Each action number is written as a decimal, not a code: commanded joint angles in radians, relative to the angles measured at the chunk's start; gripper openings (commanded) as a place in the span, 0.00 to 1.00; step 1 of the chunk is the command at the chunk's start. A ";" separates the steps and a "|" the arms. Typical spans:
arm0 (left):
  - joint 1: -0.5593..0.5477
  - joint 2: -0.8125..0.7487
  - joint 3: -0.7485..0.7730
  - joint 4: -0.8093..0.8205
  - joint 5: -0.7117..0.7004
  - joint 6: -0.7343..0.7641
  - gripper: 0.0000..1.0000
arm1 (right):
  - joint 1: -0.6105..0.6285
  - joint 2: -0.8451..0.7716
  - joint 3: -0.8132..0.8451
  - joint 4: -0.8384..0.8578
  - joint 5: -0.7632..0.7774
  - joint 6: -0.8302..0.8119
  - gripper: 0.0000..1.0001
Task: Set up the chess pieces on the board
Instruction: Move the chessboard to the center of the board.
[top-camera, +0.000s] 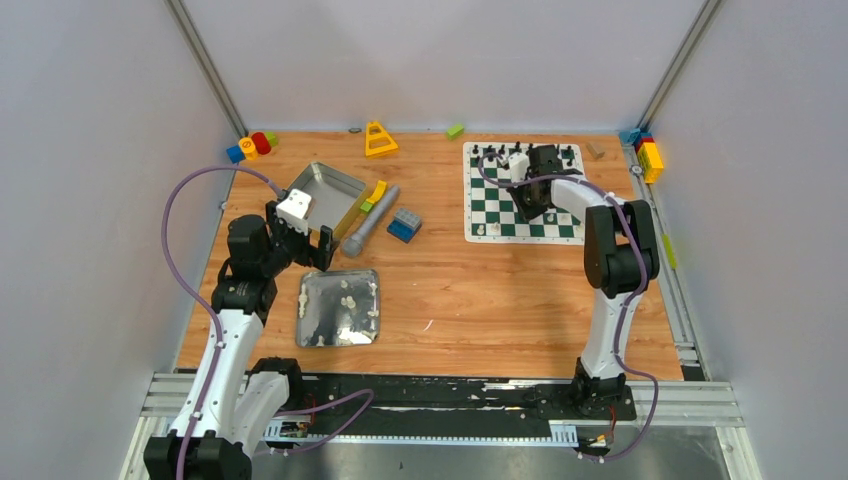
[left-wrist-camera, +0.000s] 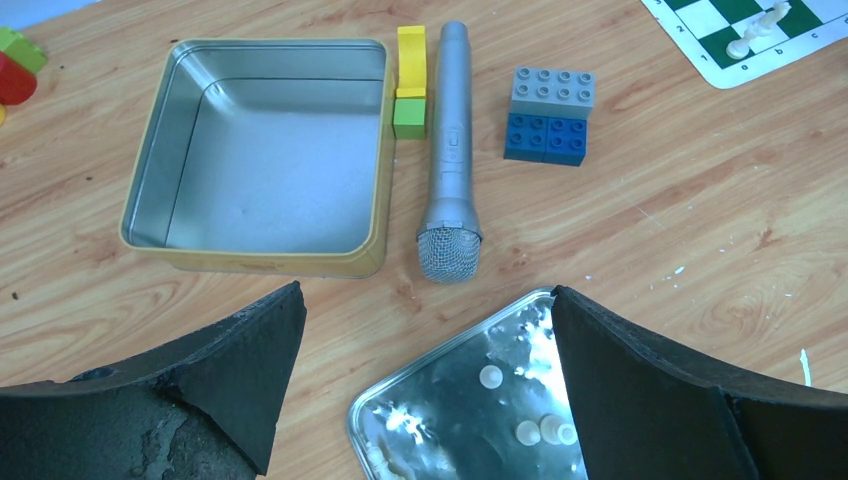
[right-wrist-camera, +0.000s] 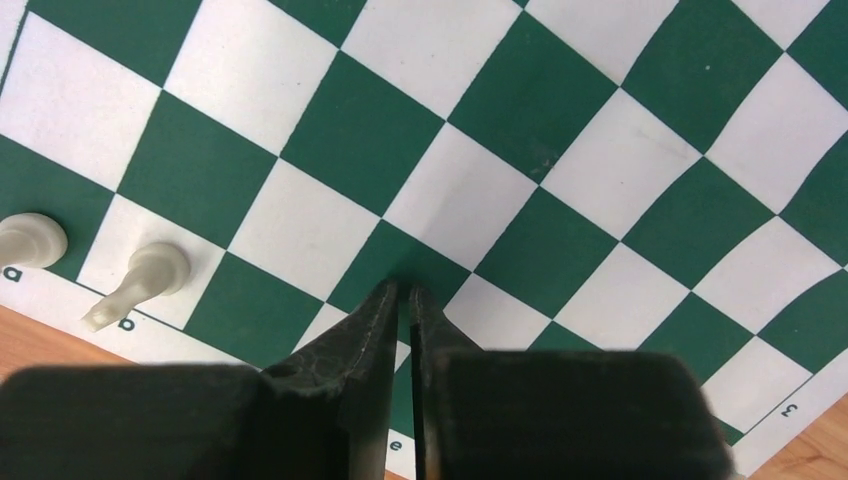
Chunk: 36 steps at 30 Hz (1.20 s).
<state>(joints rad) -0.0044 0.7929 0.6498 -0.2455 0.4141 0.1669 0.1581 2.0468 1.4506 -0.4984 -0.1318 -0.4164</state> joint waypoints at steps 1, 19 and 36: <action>0.000 -0.008 0.047 0.014 0.016 0.018 1.00 | -0.005 -0.033 -0.046 0.007 0.001 0.011 0.10; 0.000 -0.012 0.044 0.014 0.020 0.022 1.00 | 0.014 -0.137 -0.263 0.016 -0.078 0.068 0.05; 0.000 0.017 0.064 0.003 -0.015 0.029 1.00 | 0.182 -0.375 -0.533 -0.009 -0.132 0.133 0.07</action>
<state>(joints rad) -0.0044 0.7982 0.6537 -0.2504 0.4129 0.1715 0.3012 1.7012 0.9737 -0.3927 -0.2024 -0.3290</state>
